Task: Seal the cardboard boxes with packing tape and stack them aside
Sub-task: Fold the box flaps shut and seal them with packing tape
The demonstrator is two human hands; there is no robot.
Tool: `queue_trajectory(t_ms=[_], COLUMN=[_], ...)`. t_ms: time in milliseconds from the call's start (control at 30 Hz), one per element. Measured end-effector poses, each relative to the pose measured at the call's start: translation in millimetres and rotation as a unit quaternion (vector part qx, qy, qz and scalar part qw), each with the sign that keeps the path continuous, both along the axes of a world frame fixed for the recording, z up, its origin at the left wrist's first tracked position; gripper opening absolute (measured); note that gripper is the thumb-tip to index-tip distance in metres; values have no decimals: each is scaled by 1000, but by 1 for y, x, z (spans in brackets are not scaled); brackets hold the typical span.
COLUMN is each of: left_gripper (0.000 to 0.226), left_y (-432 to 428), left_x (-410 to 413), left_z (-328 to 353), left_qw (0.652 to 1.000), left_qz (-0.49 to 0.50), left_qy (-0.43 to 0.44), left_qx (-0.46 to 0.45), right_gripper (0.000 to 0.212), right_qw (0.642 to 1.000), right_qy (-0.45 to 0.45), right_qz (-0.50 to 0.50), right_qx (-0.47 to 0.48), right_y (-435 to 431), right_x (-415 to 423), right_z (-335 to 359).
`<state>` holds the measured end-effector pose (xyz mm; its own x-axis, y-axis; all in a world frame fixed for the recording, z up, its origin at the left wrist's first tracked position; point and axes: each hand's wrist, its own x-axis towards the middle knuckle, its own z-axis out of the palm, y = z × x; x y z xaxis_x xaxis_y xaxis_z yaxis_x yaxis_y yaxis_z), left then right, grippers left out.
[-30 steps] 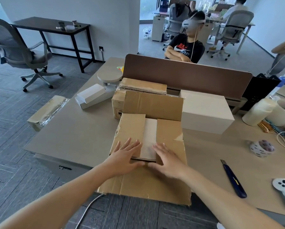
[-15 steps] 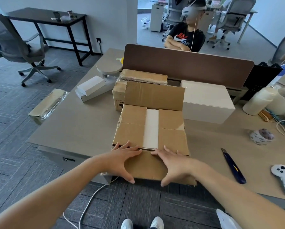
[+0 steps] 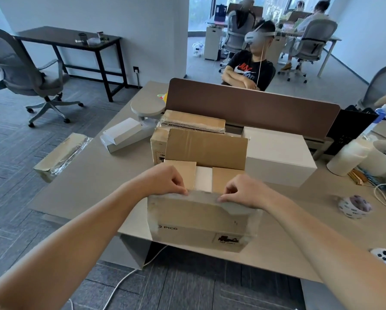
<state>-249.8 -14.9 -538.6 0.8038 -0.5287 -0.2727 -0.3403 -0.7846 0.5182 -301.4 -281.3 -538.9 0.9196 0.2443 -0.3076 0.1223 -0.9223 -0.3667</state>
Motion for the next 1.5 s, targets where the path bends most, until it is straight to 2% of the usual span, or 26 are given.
queue_trajectory(t_ms=[67, 167, 300, 400, 533, 667, 767, 833, 1000, 1133, 1200, 1333, 1433, 1500], left_gripper=[13, 18, 47, 53, 68, 50, 53, 56, 69, 74, 71, 54, 41, 39], left_y=[-9, -12, -13, -15, -15, -20, -36, -52, -93, -104, -103, -98, -88, -76], left_x=[9, 20, 10, -1, 3, 28, 60, 83, 134, 158, 163, 163, 156, 148], left_z=[-10, -45, -108, -124, -123, -106, -81, -63, -32, -29, -30, -25, -12, -1], left_qw=[998, 996, 990, 983, 984, 988, 983, 983, 979, 974, 971, 969, 962, 964], left_qz=[15, 63, 25, 20, 18, 55, 95, 87, 93, 111, 124, 125, 119, 111], left_qy=[-50, -60, -106, -142, -147, -135, -155, -164, -178, -163, -161, -177, -238, -240], left_qx=[23, 12, 89, 114, 97, 55, 2, -8, 23, 110, 125, 121, 60, 7], right_gripper=[30, 26, 62, 63, 63, 61, 63, 69, 77, 81, 78, 65, 47, 33], right_qw=[995, 993, 994, 995, 994, 993, 988, 986, 979, 982, 982, 976, 958, 943], right_qy=[-75, -97, -65, -52, -67, -98, -129, -137, -153, -94, -89, -142, -221, -279], right_qz=[6, -17, -37, -28, -33, -56, -81, -95, -124, -143, -148, -149, -143, -129], right_qx=[-71, -59, -75, -82, -76, -27, -22, -27, -53, -80, -76, -76, -111, -130], right_y=[4, 5, -6, -9, -12, -19, -24, -26, -29, -33, -34, -31, -28, -25], right_x=[5, 7, 2, -5, -2, 25, 61, 87, 137, 155, 157, 155, 145, 137], right_z=[-11, -38, -88, -113, -117, -97, -74, -59, -35, -35, -36, -29, -20, -11])
